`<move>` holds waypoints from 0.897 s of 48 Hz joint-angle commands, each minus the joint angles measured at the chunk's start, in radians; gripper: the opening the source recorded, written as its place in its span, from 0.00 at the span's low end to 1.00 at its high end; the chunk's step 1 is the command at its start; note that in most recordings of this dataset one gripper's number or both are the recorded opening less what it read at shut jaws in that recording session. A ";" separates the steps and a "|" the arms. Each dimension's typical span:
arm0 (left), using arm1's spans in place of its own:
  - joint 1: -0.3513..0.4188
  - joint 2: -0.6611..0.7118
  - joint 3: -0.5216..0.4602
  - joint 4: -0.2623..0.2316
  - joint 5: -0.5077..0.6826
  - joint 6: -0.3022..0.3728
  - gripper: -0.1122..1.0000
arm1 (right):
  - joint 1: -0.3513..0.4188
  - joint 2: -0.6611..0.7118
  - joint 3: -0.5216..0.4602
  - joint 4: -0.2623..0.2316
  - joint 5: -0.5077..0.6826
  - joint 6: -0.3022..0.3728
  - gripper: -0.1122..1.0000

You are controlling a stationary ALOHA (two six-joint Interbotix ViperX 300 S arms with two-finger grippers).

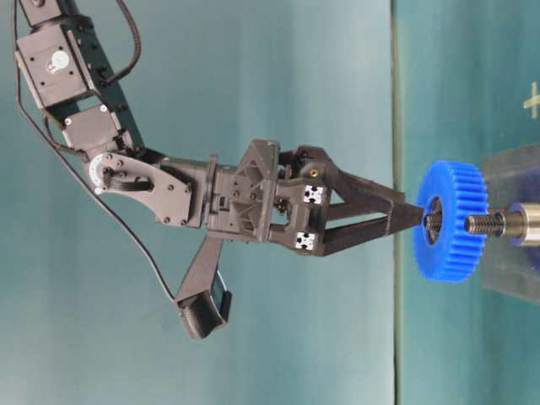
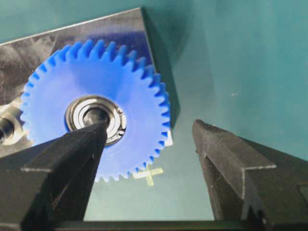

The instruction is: Fit the large gear onto the shaft.

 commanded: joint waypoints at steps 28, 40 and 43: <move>-0.002 -0.009 -0.005 0.002 -0.009 -0.002 0.10 | 0.038 0.075 -0.143 0.025 0.032 -0.003 0.82; -0.002 -0.021 0.000 0.003 -0.009 -0.002 0.10 | 0.032 0.057 -0.156 0.018 0.025 0.002 0.81; -0.002 -0.025 0.002 0.002 -0.009 -0.002 0.10 | 0.029 0.054 -0.161 0.017 0.028 0.002 0.81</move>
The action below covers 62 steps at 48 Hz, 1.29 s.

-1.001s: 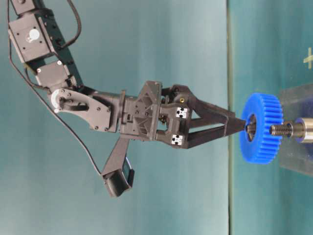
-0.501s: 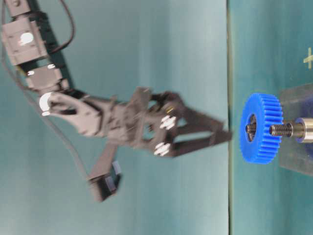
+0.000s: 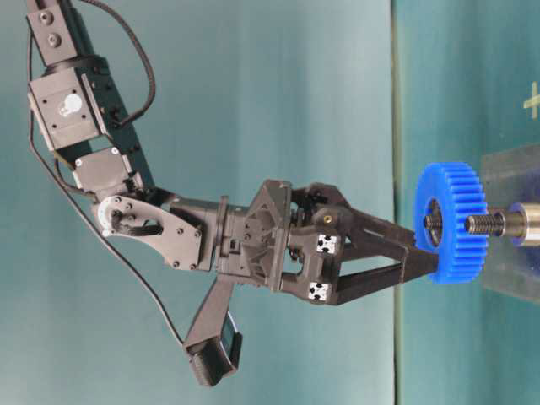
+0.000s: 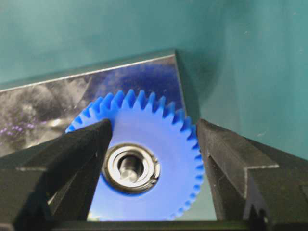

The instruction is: Fit the large gear onto the shaft.

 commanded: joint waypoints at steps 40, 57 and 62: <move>-0.002 -0.037 0.005 0.002 -0.008 -0.003 0.10 | 0.003 -0.219 0.221 0.017 -0.106 -0.005 0.92; -0.002 -0.037 0.000 0.002 -0.008 -0.005 0.10 | 0.006 -0.170 0.275 0.017 -0.152 -0.006 0.92; 0.000 -0.037 -0.002 0.002 -0.008 -0.005 0.10 | 0.005 -0.169 0.282 0.017 -0.158 -0.006 0.92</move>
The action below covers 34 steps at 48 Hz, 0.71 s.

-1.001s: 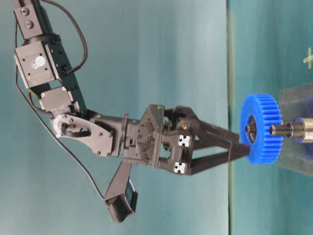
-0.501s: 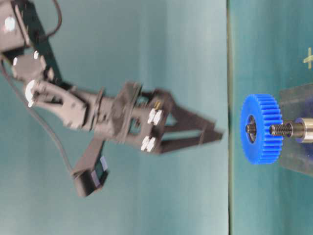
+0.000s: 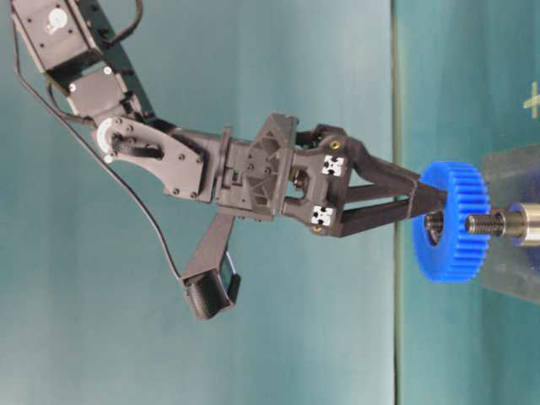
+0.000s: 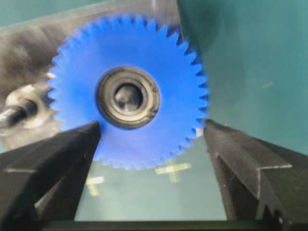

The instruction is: Fit the large gear onto the shaft.

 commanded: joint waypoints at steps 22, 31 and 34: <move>-0.002 -0.006 -0.017 0.002 -0.008 -0.005 0.10 | -0.003 -0.078 -0.048 -0.003 0.014 0.006 0.92; -0.002 -0.006 -0.014 0.002 -0.008 -0.002 0.10 | -0.008 -0.184 0.000 -0.011 0.006 -0.003 0.92; 0.000 -0.008 -0.012 0.002 -0.009 -0.002 0.10 | -0.008 -0.221 0.038 -0.020 -0.012 -0.009 0.92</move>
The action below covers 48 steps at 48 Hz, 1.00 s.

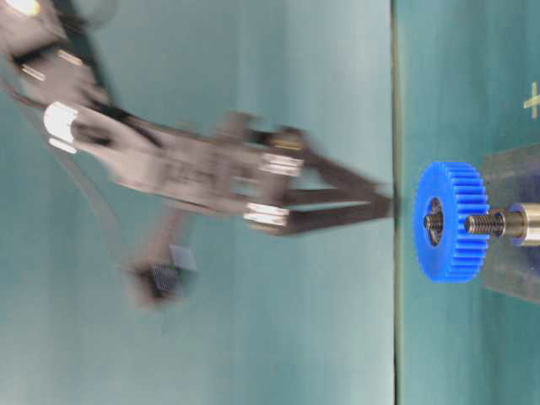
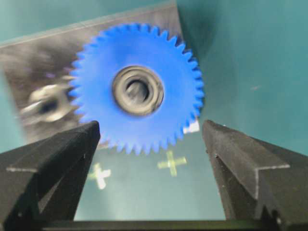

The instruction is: Fit the large gear onto the shaft.

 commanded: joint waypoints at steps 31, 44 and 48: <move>0.005 -0.008 -0.006 0.002 -0.060 0.006 0.10 | 0.044 -0.439 0.577 -0.006 -0.572 0.000 0.87; 0.005 -0.008 -0.011 0.002 -0.061 0.005 0.10 | 0.071 -0.511 0.664 -0.006 -0.626 0.008 0.87; 0.005 -0.006 -0.012 0.002 -0.064 0.006 0.10 | 0.075 -0.535 0.686 -0.006 -0.629 0.008 0.87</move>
